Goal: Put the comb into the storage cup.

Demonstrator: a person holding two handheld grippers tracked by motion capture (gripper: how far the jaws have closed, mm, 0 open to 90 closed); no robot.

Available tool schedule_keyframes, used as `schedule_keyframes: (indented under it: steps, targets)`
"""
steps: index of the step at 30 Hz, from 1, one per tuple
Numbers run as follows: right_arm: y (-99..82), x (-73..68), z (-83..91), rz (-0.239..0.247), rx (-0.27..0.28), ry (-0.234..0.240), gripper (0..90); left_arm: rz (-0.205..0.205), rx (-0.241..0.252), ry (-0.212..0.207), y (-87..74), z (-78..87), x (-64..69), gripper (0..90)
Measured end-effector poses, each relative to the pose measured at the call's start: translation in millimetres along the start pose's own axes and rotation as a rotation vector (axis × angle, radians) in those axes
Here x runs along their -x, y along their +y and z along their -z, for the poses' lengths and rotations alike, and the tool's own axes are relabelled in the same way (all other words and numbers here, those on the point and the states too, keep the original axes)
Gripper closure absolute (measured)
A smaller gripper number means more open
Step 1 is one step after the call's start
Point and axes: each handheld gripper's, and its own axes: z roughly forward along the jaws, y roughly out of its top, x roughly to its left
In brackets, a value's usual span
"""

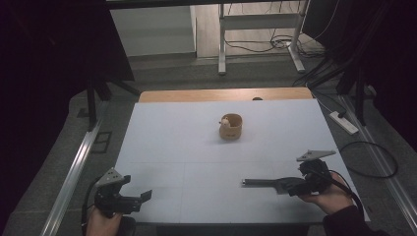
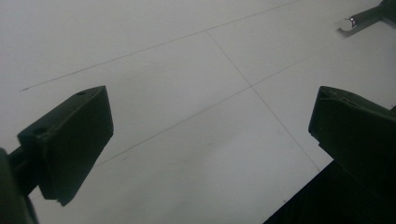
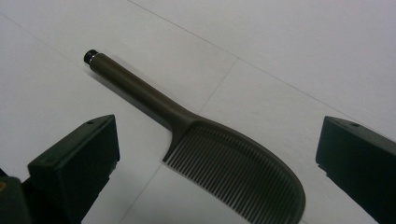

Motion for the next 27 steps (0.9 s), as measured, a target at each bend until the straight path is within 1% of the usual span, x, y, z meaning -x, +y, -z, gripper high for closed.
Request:
schedule_keyframes:
  steps: [5,9,10,15,27]
  targets:
    - [8.6,-3.2,-6.1,0.016,-0.003,0.008,0.8,0.000,0.000,0.001,0.0,0.0,0.0,0.6]
    - [16.3,-9.2,-13.3,0.015,-0.004,0.047,1.7,-0.001,0.000,0.001,0.0,0.0,-0.1,0.7]
    - [18.1,-10.9,-15.4,0.025,-0.004,0.051,1.9,0.000,0.000,0.000,0.0,0.1,-0.1,0.7]
    - [25.4,-17.6,-24.7,0.042,-0.021,0.062,3.1,0.000,0.000,0.000,-0.1,0.0,-0.1,0.7]
    - [38.0,-28.5,-40.6,0.074,-0.036,0.085,5.5,-0.002,-0.002,0.000,0.1,-0.2,-0.1,0.7]
